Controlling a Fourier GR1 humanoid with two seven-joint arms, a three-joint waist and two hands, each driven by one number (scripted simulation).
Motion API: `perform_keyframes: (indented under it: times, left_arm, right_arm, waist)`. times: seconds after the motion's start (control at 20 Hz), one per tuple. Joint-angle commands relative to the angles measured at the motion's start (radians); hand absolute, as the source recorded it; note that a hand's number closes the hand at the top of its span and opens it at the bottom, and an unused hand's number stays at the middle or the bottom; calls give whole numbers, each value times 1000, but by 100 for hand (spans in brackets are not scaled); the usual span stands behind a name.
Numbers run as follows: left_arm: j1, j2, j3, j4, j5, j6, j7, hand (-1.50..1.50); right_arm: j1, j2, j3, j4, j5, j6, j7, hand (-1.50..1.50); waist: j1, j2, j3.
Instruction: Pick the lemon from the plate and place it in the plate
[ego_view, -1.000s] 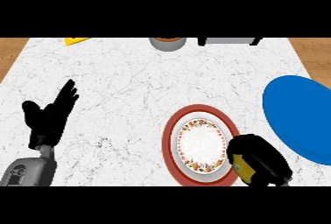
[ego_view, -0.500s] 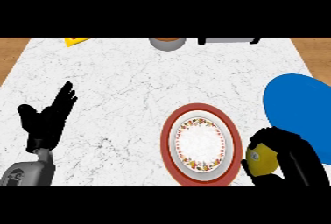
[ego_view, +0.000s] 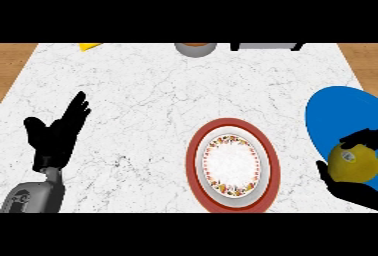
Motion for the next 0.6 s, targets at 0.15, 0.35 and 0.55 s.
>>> perform_keyframes:
  times: [0.15, 0.35, 0.55]
  left_arm:
    - [-77, -8, 12, 46, 0, -12, 41, 0]
    - [-54, 4, 21, 45, -11, -21, 9, 0]
    - [-11, -42, -10, -7, -30, 7, 6, 0]
  right_arm:
    - [-140, -127, -205, 253, -126, 19, -49, 150]
    - [-267, -241, -292, 553, -162, -5, -165, 150]
    - [-307, -340, -301, 782, -99, -35, -275, 150]
  waist:
    - [3, 2, 0]
    - [12, 4, 1]
    - [19, 5, 2]
